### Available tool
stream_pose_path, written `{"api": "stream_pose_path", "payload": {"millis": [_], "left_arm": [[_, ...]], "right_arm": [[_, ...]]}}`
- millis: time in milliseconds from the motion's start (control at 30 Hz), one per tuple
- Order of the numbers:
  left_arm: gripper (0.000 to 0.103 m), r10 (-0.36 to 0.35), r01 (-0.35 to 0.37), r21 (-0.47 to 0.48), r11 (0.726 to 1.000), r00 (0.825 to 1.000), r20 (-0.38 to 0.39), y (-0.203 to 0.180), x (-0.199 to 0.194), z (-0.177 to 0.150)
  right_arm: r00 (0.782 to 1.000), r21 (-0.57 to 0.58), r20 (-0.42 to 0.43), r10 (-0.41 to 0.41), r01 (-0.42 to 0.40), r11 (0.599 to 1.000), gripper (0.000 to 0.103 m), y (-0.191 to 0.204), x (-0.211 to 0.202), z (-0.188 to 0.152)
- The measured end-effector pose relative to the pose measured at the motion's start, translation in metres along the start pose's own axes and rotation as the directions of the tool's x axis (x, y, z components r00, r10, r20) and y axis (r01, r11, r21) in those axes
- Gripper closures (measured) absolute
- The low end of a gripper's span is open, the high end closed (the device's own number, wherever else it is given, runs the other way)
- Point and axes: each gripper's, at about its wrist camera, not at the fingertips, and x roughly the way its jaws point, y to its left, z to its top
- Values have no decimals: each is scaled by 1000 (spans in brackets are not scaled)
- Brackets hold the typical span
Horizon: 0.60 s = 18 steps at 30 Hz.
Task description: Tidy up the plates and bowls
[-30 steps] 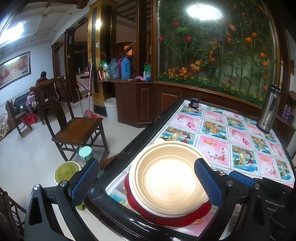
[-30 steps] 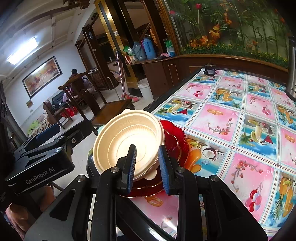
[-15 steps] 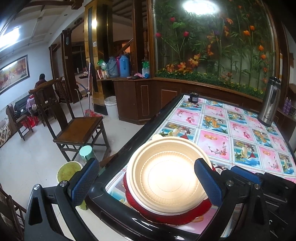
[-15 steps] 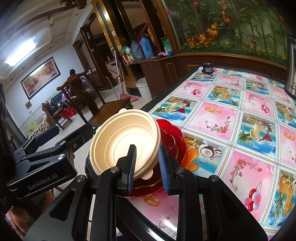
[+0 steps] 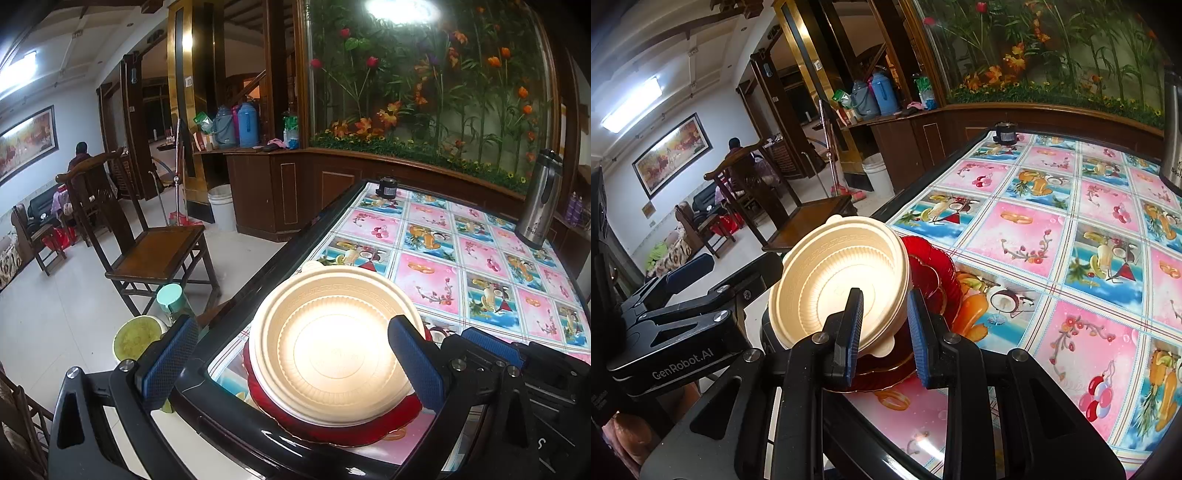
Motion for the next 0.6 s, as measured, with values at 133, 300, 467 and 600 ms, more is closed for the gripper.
{"api": "stream_pose_path", "payload": {"millis": [133,300,467,600], "left_arm": [[0,-1,1,-2,1000,1000,-7,-1,2,-1],[0,-2,2,-8,1000,1000,-13,-1,2,-2],[0,8,-8,-16,1000,1000,-12,0,2,-3],[0,19,-19,-24,1000,1000,-17,2,3,-3]], "right_arm": [[1000,2,-1,2,-2,1000,78,0,0,0],[1000,0,1,2,-2,1000,78,0,0,0],[1000,-3,0,5,-5,1000,78,0,1,-1],[1000,-8,-3,11,-11,1000,78,3,5,0]]}}
